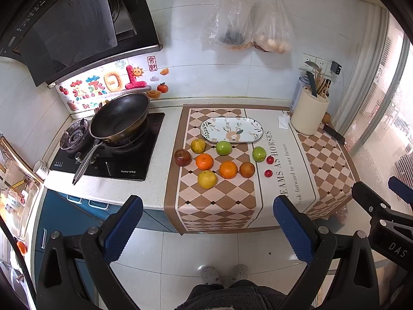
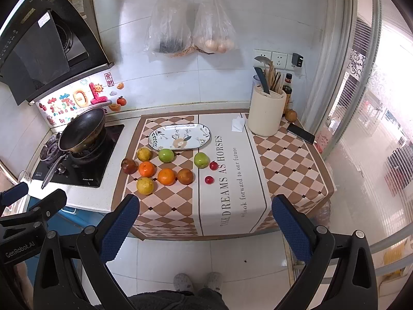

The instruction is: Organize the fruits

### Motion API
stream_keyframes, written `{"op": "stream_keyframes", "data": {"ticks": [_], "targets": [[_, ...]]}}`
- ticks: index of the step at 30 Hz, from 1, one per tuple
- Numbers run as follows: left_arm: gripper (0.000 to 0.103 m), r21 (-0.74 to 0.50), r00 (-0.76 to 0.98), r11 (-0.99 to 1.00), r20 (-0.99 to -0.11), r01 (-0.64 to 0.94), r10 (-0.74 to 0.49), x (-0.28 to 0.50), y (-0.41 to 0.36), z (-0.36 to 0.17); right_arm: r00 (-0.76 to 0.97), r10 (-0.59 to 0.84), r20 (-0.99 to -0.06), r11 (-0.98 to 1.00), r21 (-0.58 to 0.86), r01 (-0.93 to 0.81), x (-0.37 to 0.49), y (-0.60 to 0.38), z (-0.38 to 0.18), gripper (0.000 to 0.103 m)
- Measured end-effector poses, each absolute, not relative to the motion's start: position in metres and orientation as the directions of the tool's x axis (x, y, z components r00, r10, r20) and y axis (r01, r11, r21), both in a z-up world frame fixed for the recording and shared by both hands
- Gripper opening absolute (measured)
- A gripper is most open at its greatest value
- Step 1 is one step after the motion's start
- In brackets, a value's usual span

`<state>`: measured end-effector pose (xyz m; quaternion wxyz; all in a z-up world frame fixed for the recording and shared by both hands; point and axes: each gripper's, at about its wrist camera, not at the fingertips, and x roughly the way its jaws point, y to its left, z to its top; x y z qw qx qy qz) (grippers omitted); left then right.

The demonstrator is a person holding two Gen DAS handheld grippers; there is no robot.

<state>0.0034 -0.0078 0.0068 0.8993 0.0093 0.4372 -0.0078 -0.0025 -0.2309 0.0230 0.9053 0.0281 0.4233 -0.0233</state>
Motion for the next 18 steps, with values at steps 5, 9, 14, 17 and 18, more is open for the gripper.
{"op": "stream_keyframes", "data": {"ticks": [5,9,14,17,18], "targets": [[0.103,0.015,0.622,1.0,-0.783,0.022,-0.001,0.003,-0.01,0.008,0.64,-0.015,-0.768,0.997,0.037,0.068,0.0,-0.233,0.021,0.103],[0.103,0.017,0.621,1.0,-0.784,0.026,-0.003,0.006,-0.018,0.01,0.641,-0.015,-0.767,0.997,0.034,0.064,0.0,-0.231,0.021,0.103],[0.103,0.015,0.619,0.999,-0.785,0.028,-0.005,0.005,-0.012,0.007,0.644,-0.013,-0.765,0.997,0.035,0.062,0.001,-0.232,0.022,0.103],[0.103,0.017,0.622,0.999,-0.783,0.028,-0.004,0.006,-0.016,0.01,0.644,-0.013,-0.765,0.998,0.035,0.061,0.0,-0.229,0.022,0.103],[0.103,0.016,0.622,0.999,-0.783,0.028,-0.005,0.007,-0.018,0.011,0.644,-0.011,-0.765,0.997,0.037,0.061,0.0,-0.229,0.022,0.103]]}}
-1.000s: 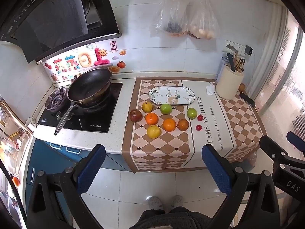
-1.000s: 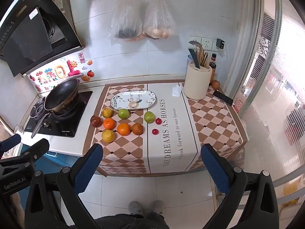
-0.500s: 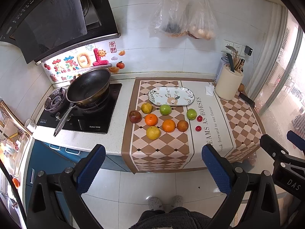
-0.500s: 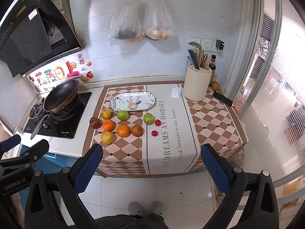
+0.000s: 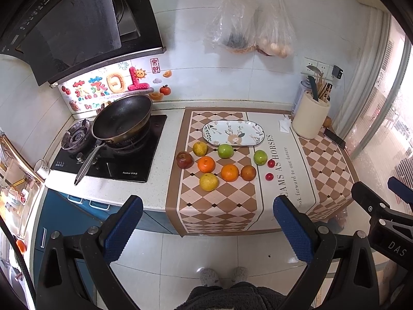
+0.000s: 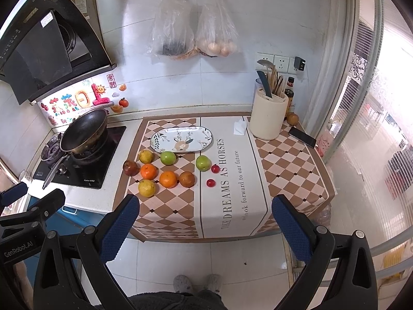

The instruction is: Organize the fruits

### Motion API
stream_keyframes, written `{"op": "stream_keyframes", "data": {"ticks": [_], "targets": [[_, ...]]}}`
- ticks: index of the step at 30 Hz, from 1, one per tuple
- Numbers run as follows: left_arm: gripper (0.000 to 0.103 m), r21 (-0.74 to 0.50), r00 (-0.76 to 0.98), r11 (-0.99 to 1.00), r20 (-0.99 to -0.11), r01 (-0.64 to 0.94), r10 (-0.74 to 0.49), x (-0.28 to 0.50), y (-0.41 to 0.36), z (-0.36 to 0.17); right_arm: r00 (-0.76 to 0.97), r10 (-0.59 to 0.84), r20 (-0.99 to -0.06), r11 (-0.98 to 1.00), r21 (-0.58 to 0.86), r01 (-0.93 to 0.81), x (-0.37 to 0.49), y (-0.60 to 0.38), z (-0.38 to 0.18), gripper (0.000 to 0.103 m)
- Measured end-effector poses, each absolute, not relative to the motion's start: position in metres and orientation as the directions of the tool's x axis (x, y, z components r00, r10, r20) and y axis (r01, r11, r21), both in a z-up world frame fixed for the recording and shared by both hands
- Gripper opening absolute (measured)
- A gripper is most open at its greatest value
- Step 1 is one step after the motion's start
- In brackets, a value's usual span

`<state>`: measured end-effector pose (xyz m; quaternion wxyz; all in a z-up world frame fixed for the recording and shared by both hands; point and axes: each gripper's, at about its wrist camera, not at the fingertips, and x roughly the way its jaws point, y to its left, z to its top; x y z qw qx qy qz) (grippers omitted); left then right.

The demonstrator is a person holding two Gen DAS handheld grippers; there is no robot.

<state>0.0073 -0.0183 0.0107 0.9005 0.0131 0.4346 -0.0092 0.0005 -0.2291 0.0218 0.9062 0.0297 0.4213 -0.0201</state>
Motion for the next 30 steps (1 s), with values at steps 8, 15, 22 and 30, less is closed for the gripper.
{"op": "stream_keyframes", "data": {"ticks": [8,15,22,30], "targets": [[0.103,0.014,0.624,0.999,-0.781,0.029,-0.007,0.011,-0.013,0.015,0.646,-0.012,-0.763,0.997,0.039,0.064,0.001,-0.231,0.024,0.103],[0.103,0.012,0.624,0.999,-0.782,0.029,-0.009,0.014,-0.012,0.019,0.649,-0.015,-0.761,0.997,0.035,0.064,-0.003,-0.229,0.026,0.103],[0.103,0.012,0.626,1.0,-0.78,0.029,-0.009,0.013,-0.011,0.019,0.653,-0.013,-0.757,0.997,0.038,0.064,-0.006,-0.231,0.029,0.103],[0.103,0.01,0.628,1.0,-0.778,0.03,-0.011,0.013,-0.011,0.019,0.657,-0.01,-0.754,0.997,0.041,0.062,-0.008,-0.231,0.031,0.103]]}}
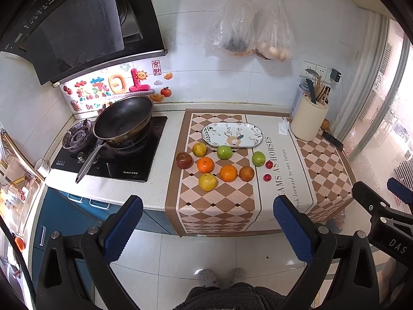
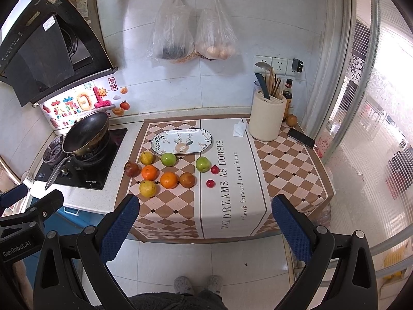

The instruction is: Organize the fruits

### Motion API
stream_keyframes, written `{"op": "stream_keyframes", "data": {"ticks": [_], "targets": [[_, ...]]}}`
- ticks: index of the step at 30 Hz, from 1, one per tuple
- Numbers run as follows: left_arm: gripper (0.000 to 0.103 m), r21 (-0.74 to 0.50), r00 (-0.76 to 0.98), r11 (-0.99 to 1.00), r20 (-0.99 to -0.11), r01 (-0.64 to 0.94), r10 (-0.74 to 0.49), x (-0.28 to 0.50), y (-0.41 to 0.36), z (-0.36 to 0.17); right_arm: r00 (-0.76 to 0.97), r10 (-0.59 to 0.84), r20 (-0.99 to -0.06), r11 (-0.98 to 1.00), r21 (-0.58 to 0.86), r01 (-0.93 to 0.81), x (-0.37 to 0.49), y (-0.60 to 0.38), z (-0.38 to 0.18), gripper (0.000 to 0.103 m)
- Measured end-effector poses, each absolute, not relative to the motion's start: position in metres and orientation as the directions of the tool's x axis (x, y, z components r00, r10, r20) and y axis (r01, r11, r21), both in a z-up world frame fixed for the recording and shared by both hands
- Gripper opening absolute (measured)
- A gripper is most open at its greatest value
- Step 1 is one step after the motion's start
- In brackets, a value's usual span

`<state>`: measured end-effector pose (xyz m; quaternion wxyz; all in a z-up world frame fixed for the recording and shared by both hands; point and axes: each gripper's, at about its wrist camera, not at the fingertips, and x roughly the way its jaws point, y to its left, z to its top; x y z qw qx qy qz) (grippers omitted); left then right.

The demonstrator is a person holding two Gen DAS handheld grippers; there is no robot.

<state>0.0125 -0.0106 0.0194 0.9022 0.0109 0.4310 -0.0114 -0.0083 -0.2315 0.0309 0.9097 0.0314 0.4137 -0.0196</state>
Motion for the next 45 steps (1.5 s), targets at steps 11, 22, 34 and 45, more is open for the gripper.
{"op": "stream_keyframes", "data": {"ticks": [11,22,34,45], "targets": [[0.103,0.008,0.63,0.999,-0.776,0.031,-0.013,0.011,-0.009,0.018,0.661,-0.011,-0.751,0.997,0.04,0.062,-0.012,-0.231,0.033,0.103],[0.103,0.002,0.631,0.999,-0.776,0.035,-0.02,0.013,-0.008,0.028,0.663,-0.013,-0.749,0.997,0.041,0.066,-0.014,-0.231,0.034,0.103],[0.103,0.042,0.661,0.999,-0.749,-0.024,0.047,0.061,0.012,-0.015,0.738,-0.036,-0.674,0.99,0.076,0.118,0.018,-0.212,-0.004,0.103],[0.103,0.074,0.463,0.989,-0.877,-0.128,0.126,0.172,0.053,-0.13,0.568,0.069,-0.82,0.983,0.153,0.103,0.134,-0.201,-0.134,0.101]]}}
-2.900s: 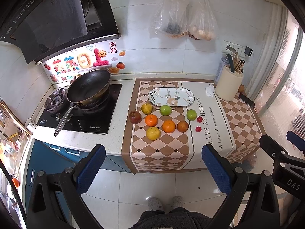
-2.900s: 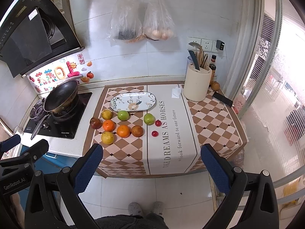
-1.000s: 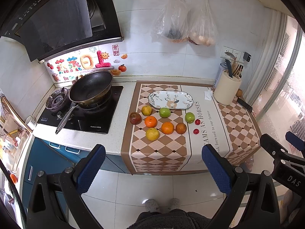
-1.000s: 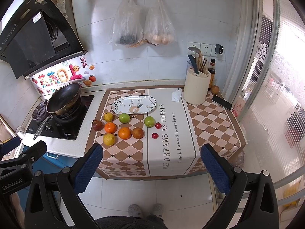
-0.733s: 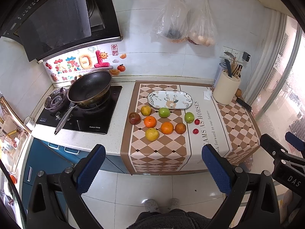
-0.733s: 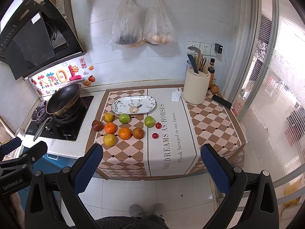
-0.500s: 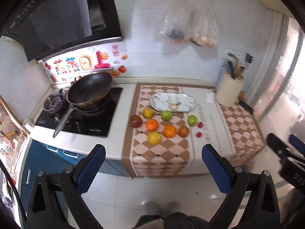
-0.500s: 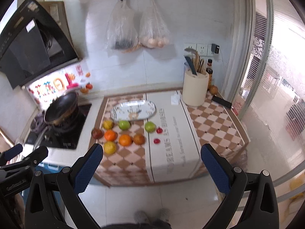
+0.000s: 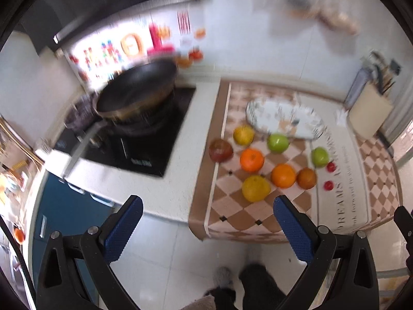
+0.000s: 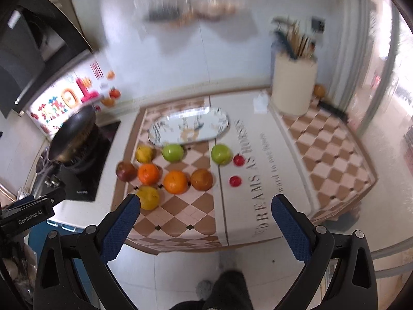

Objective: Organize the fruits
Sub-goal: 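Grasp the yellow lemon with left gripper while right gripper grasps an orange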

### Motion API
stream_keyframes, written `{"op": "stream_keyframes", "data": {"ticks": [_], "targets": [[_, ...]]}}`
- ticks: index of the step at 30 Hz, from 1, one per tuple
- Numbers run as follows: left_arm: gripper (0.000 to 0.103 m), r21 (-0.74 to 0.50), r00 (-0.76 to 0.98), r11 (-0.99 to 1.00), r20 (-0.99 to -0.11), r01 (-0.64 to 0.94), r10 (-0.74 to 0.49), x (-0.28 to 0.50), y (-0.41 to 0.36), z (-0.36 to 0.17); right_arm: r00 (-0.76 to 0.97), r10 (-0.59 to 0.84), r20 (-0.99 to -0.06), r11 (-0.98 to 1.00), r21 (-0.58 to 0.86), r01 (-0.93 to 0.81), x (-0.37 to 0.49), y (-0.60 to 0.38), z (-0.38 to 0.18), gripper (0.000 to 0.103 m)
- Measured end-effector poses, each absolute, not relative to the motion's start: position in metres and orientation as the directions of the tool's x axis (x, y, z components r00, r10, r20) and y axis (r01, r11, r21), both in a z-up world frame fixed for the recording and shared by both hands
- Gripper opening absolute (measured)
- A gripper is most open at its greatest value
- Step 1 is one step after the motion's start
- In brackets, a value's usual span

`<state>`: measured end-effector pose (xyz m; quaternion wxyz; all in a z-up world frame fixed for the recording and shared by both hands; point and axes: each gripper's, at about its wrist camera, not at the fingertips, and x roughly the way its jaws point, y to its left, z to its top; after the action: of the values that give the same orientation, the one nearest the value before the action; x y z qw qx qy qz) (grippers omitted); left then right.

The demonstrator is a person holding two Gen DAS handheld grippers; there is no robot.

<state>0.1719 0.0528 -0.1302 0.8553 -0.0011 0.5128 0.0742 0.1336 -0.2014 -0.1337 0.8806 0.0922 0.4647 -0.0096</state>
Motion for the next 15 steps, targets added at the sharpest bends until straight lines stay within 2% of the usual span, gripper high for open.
{"op": "stream_keyframes", "data": {"ticks": [2,4,6,8,15], "targets": [[0.103,0.047,0.396,0.99,-0.914,-0.13,0.095,0.19,0.057,-0.157,0.509,0.087,-0.856,0.983,0.155,0.093,0.165,-0.203,-0.168,0.097],[0.102,0.008,0.315,0.99,-0.948,-0.139,0.052,0.213,0.056,-0.188,0.456,0.113,-0.883,0.984,0.164,0.074,0.191,-0.205,-0.201,0.089],[0.097,-0.026,0.246,0.988,-0.969,-0.154,0.013,0.229,0.053,-0.212,0.398,0.15,-0.905,0.981,0.186,0.053,0.217,-0.209,-0.233,0.086],[0.093,-0.057,0.177,0.985,-0.984,-0.165,-0.027,0.248,0.046,-0.239,0.345,0.175,-0.922,0.979,0.201,0.041,0.237,-0.212,-0.259,0.084],[0.092,-0.079,-0.024,0.99,-0.996,-0.12,-0.082,0.288,0.01,-0.313,0.175,0.263,-0.949,0.964,0.264,-0.016,0.298,-0.206,-0.337,0.084]]}}
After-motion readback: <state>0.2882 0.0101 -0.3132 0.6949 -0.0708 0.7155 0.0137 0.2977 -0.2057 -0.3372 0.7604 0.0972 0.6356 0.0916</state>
